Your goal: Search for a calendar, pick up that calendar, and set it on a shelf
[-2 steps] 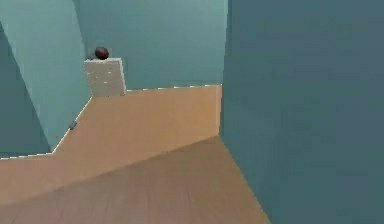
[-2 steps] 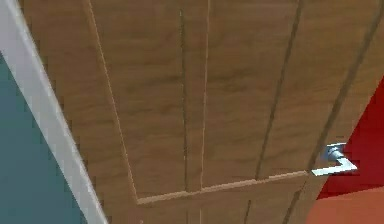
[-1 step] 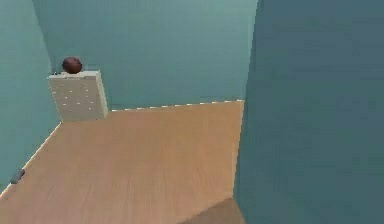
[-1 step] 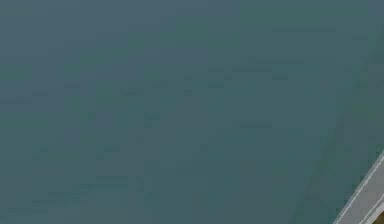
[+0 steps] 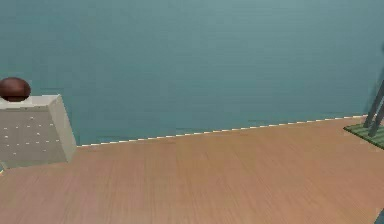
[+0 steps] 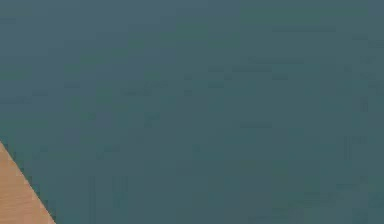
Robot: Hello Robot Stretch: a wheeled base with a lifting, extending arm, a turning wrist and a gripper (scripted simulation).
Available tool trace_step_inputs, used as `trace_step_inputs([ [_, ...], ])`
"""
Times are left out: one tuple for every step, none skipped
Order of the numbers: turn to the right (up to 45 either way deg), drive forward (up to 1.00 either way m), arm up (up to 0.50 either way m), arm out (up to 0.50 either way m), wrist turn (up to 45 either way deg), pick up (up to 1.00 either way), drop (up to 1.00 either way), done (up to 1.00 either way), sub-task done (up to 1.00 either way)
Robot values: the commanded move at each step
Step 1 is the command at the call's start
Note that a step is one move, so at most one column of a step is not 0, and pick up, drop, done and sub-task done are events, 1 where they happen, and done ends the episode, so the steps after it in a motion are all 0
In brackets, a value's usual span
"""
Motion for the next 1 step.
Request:
trace_step_inputs([
  [0.0,0.40,0.00,0.00,0.0,0.00,0.00,0.00,0.00],
])
